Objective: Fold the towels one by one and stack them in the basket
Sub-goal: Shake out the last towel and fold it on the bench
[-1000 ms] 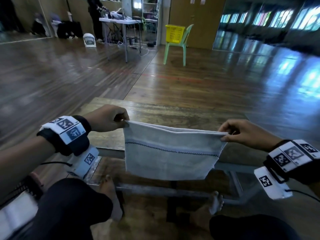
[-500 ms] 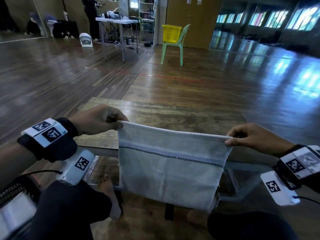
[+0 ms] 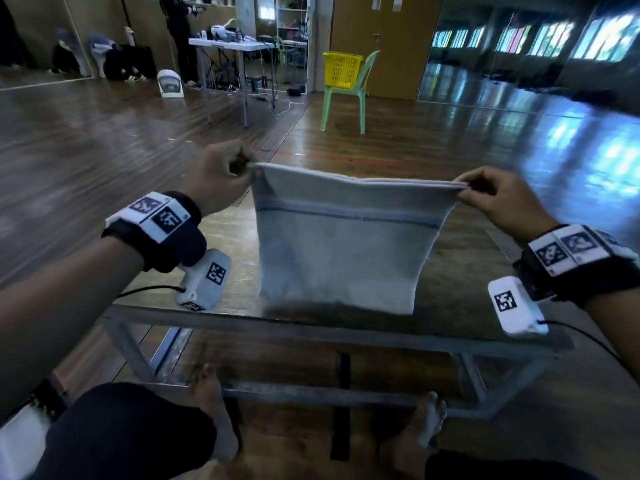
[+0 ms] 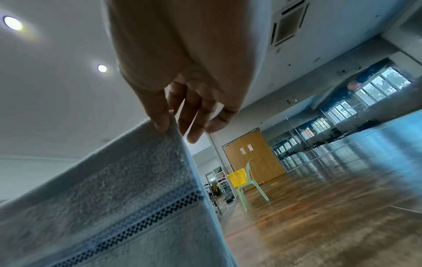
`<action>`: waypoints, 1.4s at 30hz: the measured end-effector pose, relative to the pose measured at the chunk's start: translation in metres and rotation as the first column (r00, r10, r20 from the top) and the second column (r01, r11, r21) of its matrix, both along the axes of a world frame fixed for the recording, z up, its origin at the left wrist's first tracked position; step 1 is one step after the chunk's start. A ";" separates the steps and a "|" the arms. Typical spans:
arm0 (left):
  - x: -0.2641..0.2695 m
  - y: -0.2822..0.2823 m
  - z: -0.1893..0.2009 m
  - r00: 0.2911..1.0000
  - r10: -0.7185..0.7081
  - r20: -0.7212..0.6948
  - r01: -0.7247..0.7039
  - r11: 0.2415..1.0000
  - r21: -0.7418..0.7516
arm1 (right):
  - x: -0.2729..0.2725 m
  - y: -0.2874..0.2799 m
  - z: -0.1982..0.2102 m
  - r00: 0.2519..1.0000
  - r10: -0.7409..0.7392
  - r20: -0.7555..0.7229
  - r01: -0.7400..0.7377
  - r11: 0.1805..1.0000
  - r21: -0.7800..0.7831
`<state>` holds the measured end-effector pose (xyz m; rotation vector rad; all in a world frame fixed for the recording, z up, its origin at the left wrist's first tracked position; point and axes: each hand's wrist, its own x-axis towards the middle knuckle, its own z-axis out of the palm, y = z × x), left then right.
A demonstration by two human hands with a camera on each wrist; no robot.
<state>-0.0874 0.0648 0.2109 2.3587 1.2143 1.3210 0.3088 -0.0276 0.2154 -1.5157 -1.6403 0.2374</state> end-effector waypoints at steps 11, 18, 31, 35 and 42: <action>-0.031 -0.033 -0.100 0.870 -0.400 -0.290 0.142 0.765 -0.629 | 0.004 -0.047 -0.104 0.960 0.248 -0.132 -0.280 0.804 -0.525; -0.026 -0.006 -0.159 0.878 -0.326 -0.352 0.018 0.756 -0.654 | 0.001 -0.028 -0.161 0.984 0.172 -0.047 -0.168 0.809 -0.564; 0.014 0.079 -0.200 0.924 -0.130 -0.358 -0.085 0.846 -0.527 | 0.002 0.067 -0.197 0.995 -0.076 -0.059 0.029 0.821 -0.570; 0.021 0.087 -0.216 0.915 -0.124 -0.385 -0.091 0.864 -0.495 | 0.003 0.081 -0.209 0.987 -0.084 0.138 0.152 0.773 -0.615; 0.021 0.100 -0.210 0.810 -0.185 -0.557 -0.139 0.861 -0.489 | 0.002 0.089 -0.211 0.951 0.063 0.304 0.158 0.744 -0.649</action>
